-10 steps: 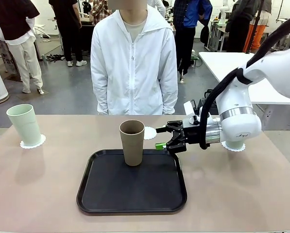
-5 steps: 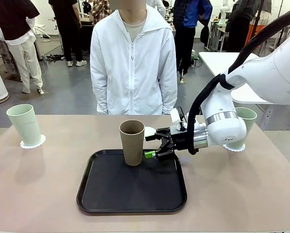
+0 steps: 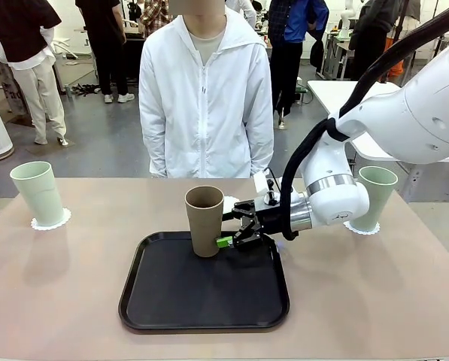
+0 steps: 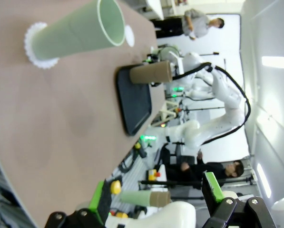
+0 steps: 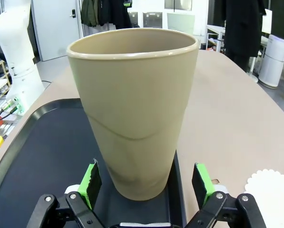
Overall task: Place coasters on the table and set cups on them.
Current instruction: Take one Reusable plastic cup from the Flat Tray and place it on a coaster set by the human.
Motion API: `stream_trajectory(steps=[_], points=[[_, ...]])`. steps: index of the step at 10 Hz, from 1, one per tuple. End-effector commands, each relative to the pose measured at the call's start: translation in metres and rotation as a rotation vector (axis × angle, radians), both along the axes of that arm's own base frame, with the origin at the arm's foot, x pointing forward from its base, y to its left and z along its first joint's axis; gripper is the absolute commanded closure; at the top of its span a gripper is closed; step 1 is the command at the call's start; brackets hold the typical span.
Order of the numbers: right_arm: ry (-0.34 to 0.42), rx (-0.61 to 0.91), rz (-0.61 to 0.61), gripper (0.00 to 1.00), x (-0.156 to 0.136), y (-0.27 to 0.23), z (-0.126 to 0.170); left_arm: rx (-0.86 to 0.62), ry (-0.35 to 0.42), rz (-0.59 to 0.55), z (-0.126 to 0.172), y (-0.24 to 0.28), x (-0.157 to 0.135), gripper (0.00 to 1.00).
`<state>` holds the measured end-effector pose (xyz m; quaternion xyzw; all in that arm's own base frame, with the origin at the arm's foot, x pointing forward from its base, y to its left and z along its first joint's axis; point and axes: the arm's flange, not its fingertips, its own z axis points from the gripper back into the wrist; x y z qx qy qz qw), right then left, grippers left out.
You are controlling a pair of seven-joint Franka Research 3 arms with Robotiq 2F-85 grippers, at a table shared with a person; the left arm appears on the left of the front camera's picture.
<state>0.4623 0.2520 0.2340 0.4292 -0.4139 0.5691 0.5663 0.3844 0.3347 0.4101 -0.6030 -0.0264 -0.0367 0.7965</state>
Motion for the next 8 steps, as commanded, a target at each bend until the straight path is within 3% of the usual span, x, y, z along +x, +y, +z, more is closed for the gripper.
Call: stream_trajectory(steps=[1, 8], points=[[0.012, 0.014, -0.025, 0.00, 0.006, 0.014, -0.005, 0.005, 0.005, 0.002, 0.002, 0.000, -0.001, 0.00], [0.046, 0.075, 0.017, 0.00, 0.009, 0.045, -0.005, 0.005, 0.005, 0.002, 0.002, 0.000, -0.001, 0.00]])
